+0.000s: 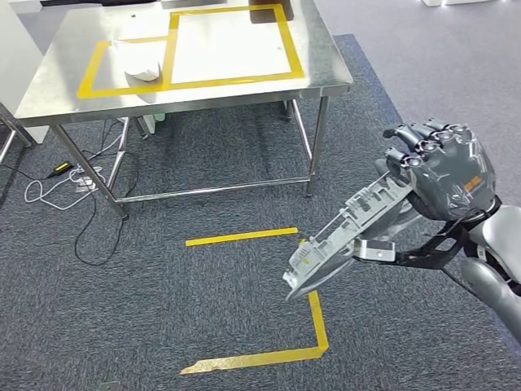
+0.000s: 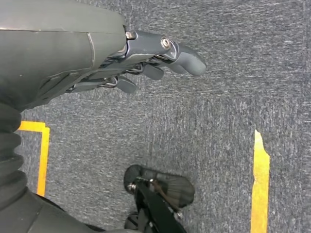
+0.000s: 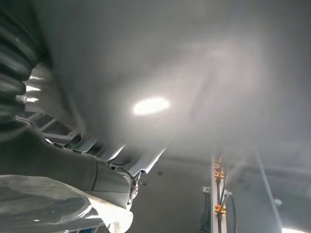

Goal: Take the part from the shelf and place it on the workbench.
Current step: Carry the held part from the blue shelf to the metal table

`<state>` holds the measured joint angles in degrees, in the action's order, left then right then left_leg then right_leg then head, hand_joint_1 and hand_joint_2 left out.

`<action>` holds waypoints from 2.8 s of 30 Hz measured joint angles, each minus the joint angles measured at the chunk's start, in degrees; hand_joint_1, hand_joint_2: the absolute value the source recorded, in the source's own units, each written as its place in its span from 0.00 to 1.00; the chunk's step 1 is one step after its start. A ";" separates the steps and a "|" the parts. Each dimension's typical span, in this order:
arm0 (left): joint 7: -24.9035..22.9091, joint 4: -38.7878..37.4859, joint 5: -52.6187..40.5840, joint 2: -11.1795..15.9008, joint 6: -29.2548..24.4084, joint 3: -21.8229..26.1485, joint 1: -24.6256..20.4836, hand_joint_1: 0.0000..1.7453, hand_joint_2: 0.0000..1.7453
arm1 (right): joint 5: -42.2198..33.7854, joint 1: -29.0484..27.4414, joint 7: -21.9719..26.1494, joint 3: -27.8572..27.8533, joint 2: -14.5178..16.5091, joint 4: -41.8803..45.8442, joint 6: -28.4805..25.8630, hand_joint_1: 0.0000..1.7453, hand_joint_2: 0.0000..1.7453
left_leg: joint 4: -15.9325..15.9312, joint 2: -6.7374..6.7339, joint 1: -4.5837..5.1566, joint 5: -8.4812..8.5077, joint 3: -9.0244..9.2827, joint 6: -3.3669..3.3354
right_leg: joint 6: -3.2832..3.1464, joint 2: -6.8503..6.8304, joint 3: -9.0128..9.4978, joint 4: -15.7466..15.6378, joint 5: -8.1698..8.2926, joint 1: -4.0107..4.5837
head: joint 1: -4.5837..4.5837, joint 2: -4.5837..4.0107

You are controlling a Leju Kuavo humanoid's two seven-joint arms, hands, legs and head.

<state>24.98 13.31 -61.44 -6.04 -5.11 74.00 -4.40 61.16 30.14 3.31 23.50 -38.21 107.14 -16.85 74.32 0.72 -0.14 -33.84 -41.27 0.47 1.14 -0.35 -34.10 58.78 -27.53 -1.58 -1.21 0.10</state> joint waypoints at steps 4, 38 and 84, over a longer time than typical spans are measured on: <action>0.00 0.00 0.00 0.05 0.06 0.01 0.08 0.00 1.00 | 0.02 0.02 -0.01 0.03 0.00 0.00 0.02 1.00 1.00 | -6.50 -0.05 -0.12 6.00 2.03 -0.34 | 0.22 0.05 0.84 0.00 -0.59 -0.03 | -0.03 0.00; -0.07 0.00 0.05 0.22 0.21 0.05 0.16 0.00 1.00 | -0.02 -2.32 -0.02 -0.92 -1.19 0.37 -0.17 1.00 1.00 | -13.53 -0.20 0.74 8.98 3.98 -1.96 | 1.19 0.38 4.31 -0.26 -3.79 0.27 | 0.15 -0.01; 0.14 0.00 -0.84 0.04 0.92 0.03 0.18 0.00 1.00 | -1.42 -0.18 0.57 -1.13 -2.76 0.55 3.17 1.00 1.00 | -14.92 0.29 0.45 3.83 10.13 -2.85 | 2.66 0.16 -5.10 3.82 -0.92 -0.10 | 1.07 -0.01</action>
<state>25.12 13.31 -62.28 -6.00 -4.19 74.03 -4.21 59.75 29.96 3.87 22.37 -40.97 107.69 -13.67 59.40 1.01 0.32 -30.01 -31.13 -2.38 3.80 -0.19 -39.20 62.60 -28.45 -1.68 -0.14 0.09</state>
